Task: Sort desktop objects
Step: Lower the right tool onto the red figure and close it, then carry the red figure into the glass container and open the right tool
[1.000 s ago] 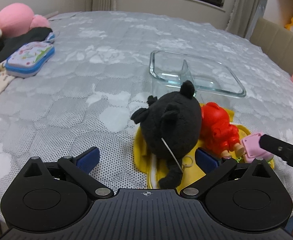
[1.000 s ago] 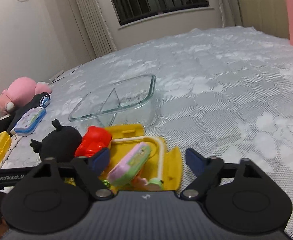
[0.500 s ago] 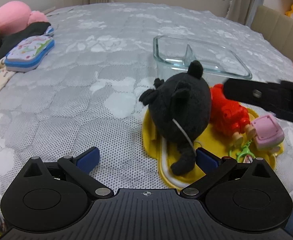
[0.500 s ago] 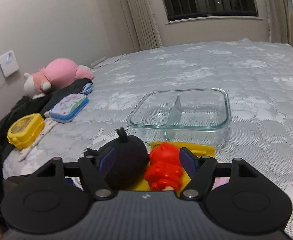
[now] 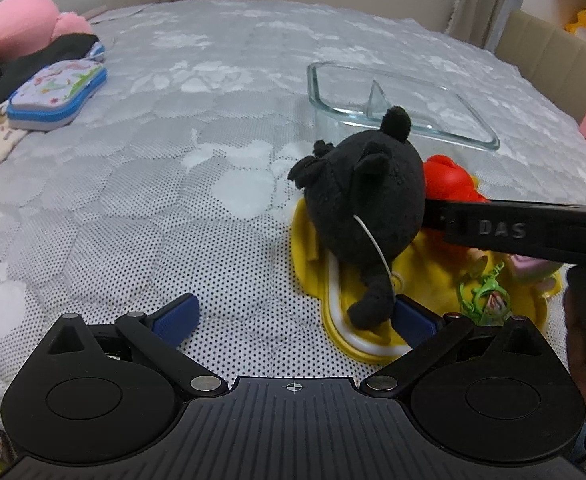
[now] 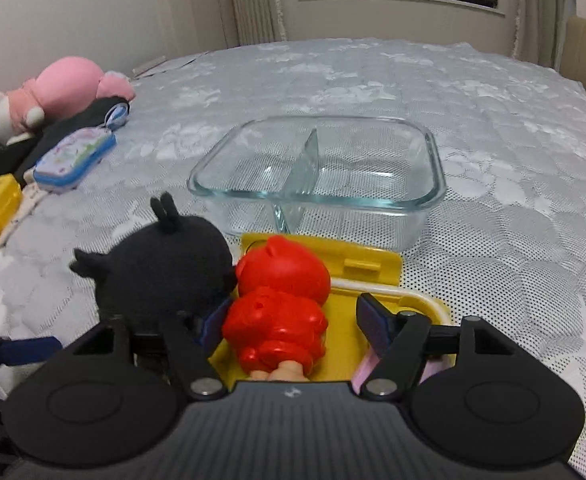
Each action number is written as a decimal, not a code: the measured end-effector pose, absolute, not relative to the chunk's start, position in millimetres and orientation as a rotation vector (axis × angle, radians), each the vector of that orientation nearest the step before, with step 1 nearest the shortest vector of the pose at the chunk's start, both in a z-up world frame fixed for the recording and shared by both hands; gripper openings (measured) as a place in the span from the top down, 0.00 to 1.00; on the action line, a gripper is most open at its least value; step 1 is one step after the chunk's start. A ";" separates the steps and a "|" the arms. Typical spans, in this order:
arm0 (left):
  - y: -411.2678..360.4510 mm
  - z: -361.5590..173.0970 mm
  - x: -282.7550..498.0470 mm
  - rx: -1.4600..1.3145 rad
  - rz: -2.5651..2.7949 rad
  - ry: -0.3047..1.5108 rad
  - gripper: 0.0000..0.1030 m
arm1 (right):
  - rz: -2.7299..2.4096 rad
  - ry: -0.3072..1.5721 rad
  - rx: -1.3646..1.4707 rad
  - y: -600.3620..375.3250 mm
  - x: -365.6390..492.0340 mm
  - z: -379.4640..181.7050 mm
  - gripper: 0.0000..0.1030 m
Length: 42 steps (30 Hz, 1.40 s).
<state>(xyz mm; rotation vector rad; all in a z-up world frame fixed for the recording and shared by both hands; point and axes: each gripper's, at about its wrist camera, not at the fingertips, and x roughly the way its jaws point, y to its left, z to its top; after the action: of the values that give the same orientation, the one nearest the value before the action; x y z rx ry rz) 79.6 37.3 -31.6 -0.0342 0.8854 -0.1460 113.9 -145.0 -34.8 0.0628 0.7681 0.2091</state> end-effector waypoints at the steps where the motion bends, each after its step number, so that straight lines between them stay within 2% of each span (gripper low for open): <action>1: 37.6 -31.9 79.3 -0.035 -0.147 0.886 0.00 | 0.209 0.763 0.050 -143.9 113.5 -35.8 0.35; 4: 39.7 -32.9 79.5 -0.043 -0.151 0.887 0.00 | 0.210 0.744 0.013 -140.6 109.7 -36.6 0.49; 5: 40.4 -33.5 79.7 -0.048 -0.152 0.888 0.00 | 0.223 0.744 0.020 -141.3 108.7 -35.4 0.50; 13: 44.4 -35.6 78.6 -0.075 -0.158 0.891 0.00 | 0.248 0.734 0.159 -164.0 109.8 -14.6 0.50; 20: 53.0 -33.8 76.4 -0.131 -0.177 0.877 0.00 | 0.304 0.708 0.194 -175.6 126.6 40.4 0.50; 26: 68.4 -29.8 75.3 -0.212 -0.201 0.867 0.00 | 0.332 0.693 0.157 -153.3 172.9 85.2 0.50; 33: 86.2 -30.1 74.4 -0.277 -0.217 0.872 0.00 | 0.253 0.894 0.107 -109.4 244.7 43.1 0.50; 42: 97.1 -34.5 72.4 -0.302 -0.236 0.865 0.00 | 0.141 0.941 0.039 -78.7 272.7 -0.1 0.50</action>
<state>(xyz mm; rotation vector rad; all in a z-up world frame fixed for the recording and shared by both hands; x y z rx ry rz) 72.4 97.1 -34.5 -0.3017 0.8646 -0.2364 272.7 -78.7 -0.1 0.0392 0.9414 0.1413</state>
